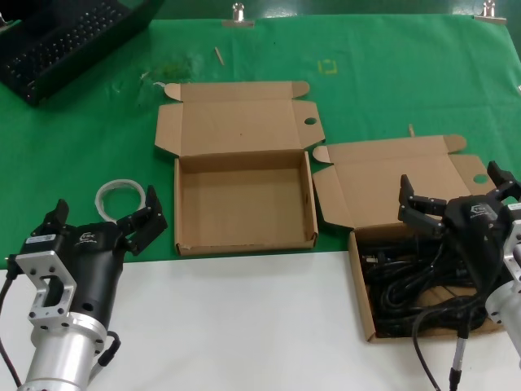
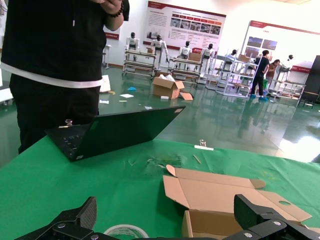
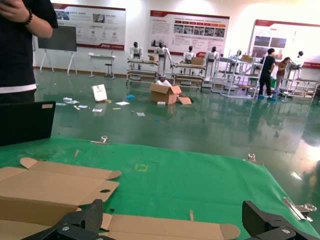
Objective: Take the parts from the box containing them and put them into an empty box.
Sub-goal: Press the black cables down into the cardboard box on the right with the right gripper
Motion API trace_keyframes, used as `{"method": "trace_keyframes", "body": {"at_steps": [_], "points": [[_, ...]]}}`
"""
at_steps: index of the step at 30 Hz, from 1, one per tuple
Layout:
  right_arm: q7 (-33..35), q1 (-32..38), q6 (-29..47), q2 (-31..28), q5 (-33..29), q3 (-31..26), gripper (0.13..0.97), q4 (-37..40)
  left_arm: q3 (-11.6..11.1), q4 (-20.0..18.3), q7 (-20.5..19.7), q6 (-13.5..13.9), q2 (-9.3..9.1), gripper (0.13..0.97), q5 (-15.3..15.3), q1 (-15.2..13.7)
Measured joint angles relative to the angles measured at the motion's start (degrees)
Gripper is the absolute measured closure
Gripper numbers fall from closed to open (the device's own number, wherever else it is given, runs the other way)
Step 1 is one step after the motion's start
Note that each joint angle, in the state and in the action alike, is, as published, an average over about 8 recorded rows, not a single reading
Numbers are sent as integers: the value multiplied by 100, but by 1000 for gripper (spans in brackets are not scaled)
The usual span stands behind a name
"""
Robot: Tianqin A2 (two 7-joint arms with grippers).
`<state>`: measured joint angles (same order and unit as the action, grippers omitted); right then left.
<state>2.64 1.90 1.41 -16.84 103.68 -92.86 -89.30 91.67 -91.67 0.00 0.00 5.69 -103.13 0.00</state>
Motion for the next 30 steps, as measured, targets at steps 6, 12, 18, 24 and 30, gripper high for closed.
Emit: {"method": "trace_keyframes", "body": {"at_steps": [6, 12, 18, 24, 30], "points": [[0, 0, 0, 0, 0, 0, 129, 0, 0, 0, 0, 0, 0, 132, 0, 0], [0, 0, 0, 0, 0, 0, 129, 0, 0, 0, 0, 0, 0, 132, 0, 0], [0, 0, 0, 0, 0, 0, 129, 0, 0, 0, 0, 0, 0, 132, 0, 0], [0, 0, 0, 0, 0, 0, 129, 0, 0, 0, 0, 0, 0, 132, 0, 0], [-21, 20, -168, -171, 101, -187, 129, -27, 0, 0, 0, 0, 0, 207, 0, 0]]}}
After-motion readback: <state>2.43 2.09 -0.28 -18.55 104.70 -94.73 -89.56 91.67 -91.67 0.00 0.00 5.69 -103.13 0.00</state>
